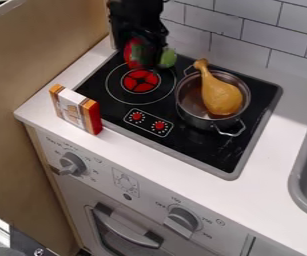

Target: Move the red berry to the left burner.

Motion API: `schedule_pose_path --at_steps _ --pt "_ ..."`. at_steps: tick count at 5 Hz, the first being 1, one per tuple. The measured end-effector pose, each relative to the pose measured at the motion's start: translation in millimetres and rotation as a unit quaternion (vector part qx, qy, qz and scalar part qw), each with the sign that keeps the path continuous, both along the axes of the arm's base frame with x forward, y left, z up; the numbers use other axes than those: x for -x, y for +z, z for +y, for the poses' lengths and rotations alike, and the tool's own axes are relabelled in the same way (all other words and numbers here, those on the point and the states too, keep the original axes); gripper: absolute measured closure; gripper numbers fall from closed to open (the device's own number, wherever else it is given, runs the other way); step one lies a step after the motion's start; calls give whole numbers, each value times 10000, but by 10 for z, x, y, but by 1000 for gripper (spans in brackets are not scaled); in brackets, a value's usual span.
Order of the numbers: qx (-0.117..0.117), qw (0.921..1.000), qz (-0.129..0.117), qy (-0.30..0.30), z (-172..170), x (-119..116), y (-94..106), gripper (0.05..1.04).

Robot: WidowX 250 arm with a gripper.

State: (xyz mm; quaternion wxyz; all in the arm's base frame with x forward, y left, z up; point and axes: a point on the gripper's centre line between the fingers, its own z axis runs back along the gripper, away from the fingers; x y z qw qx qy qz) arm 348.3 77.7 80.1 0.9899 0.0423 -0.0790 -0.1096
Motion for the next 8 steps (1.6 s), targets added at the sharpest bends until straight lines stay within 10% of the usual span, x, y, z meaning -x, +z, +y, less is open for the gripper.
schedule_pose_path --at_steps 4,5,8 --pt "-54 9994 -302 -132 182 -360 -412 263" --pt "-47 9998 -190 -54 131 -337 -420 78" --pt "-15 9995 253 201 3 -213 -279 83"
